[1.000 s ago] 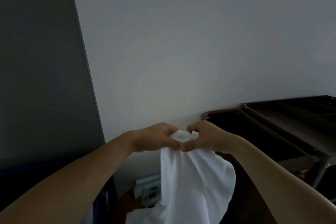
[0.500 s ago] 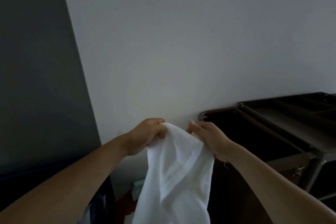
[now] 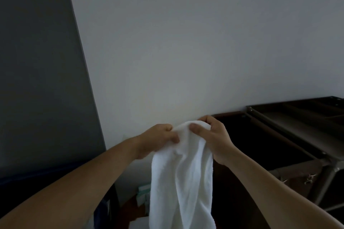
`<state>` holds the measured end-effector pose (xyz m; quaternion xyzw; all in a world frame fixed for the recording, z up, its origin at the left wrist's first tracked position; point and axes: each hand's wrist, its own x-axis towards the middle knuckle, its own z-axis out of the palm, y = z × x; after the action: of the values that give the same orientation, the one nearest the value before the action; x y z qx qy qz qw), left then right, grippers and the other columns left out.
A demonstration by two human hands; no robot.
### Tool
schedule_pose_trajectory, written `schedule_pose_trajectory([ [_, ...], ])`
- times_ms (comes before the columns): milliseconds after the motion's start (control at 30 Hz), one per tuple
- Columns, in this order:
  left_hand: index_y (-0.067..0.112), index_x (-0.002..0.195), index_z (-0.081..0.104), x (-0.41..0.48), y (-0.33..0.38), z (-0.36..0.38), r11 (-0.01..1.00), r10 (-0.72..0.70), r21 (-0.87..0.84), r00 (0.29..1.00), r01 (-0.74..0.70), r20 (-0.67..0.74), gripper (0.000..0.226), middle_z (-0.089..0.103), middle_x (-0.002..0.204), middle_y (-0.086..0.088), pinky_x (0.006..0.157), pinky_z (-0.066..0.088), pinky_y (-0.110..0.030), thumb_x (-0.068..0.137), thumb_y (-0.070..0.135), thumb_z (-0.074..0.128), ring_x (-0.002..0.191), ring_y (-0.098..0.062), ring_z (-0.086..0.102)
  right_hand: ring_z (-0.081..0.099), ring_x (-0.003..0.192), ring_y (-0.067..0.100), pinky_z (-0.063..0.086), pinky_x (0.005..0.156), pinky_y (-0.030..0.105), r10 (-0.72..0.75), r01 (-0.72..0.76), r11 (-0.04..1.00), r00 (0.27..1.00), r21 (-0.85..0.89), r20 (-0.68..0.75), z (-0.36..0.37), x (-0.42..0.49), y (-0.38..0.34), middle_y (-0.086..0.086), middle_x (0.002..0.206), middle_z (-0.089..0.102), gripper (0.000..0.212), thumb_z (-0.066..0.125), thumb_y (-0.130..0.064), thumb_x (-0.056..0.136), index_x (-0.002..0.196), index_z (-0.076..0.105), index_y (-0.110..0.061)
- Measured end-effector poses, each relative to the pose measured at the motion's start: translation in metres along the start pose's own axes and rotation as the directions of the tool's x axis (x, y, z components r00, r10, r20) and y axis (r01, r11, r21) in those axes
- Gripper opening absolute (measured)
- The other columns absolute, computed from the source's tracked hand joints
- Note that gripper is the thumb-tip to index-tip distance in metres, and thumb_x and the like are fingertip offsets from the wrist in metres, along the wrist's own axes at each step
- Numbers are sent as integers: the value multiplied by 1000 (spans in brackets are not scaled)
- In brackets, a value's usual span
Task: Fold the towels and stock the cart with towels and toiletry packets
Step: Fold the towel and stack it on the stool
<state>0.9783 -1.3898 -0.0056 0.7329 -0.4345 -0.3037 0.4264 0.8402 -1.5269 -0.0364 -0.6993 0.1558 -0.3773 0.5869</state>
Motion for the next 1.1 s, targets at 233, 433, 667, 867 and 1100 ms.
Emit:
schedule_pose_trajectory([
  [233,12,119,64,-4,14,2,965,210,123,964,-231,165,30,70,113,-6,91,58,-40,95,31,65,102,-21,69,70,72,19,55,66,32,58,-74,992,985,97,164,10,3,-8,2,77,72,34,86,-55,57,70,70,-28],
  [433,12,83,65,4,-2,5,954,275,137,960,-266,-58,33,67,78,2,66,51,-30,97,41,60,69,-10,61,71,74,17,55,65,28,138,-160,983,965,84,223,-1,5,-4,3,79,73,45,89,-62,48,70,72,-27],
  [667,0,94,70,13,-19,-6,976,128,-166,987,-143,-95,26,72,87,-7,77,53,-34,93,26,68,80,-19,66,63,65,17,52,60,29,293,-259,954,913,-153,285,-26,11,4,4,72,65,17,65,-6,64,80,65,-12],
  [867,5,92,70,11,-21,-2,985,156,-57,984,-161,-83,22,68,85,-5,74,50,-32,93,27,68,78,-17,61,64,72,15,51,66,30,185,-81,869,968,-489,168,-29,17,14,-2,76,67,10,77,-18,83,80,67,-19],
  [1100,23,89,77,9,-10,14,945,208,-243,975,-219,-74,14,74,90,3,71,51,-21,93,30,67,81,-10,66,64,61,7,49,59,23,40,-40,982,999,-183,-6,-20,20,-3,-4,68,71,11,78,-16,85,77,72,-19],
])
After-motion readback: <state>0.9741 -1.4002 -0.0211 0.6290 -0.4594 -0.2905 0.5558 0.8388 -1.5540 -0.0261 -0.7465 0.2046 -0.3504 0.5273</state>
